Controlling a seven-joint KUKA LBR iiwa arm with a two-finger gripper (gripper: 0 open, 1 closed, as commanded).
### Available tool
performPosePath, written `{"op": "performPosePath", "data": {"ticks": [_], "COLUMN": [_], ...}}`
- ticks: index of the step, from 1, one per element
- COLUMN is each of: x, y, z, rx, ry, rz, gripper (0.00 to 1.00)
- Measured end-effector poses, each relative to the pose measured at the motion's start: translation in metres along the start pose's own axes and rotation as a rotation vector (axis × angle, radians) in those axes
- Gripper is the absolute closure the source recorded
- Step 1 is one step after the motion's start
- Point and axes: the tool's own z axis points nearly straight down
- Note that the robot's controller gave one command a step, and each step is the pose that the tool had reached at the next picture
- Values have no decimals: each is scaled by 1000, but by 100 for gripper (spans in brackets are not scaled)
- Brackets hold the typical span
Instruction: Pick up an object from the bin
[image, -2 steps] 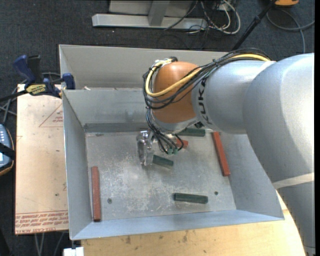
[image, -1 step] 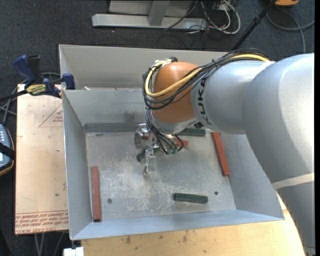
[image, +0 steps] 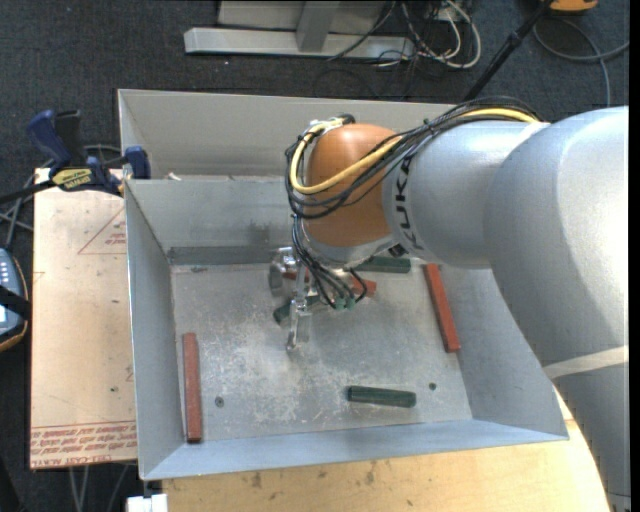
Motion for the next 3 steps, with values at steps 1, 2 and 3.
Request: {"op": "performPosePath", "data": {"ticks": [1,2,3], "x": [0,0,2], "y": [-50,-50,-71], "z": [0,0,-139], "rx": [1,1,1], "ry": [0,0,-3], "rz": [267,268,310], "gripper": [100,100,100]}}
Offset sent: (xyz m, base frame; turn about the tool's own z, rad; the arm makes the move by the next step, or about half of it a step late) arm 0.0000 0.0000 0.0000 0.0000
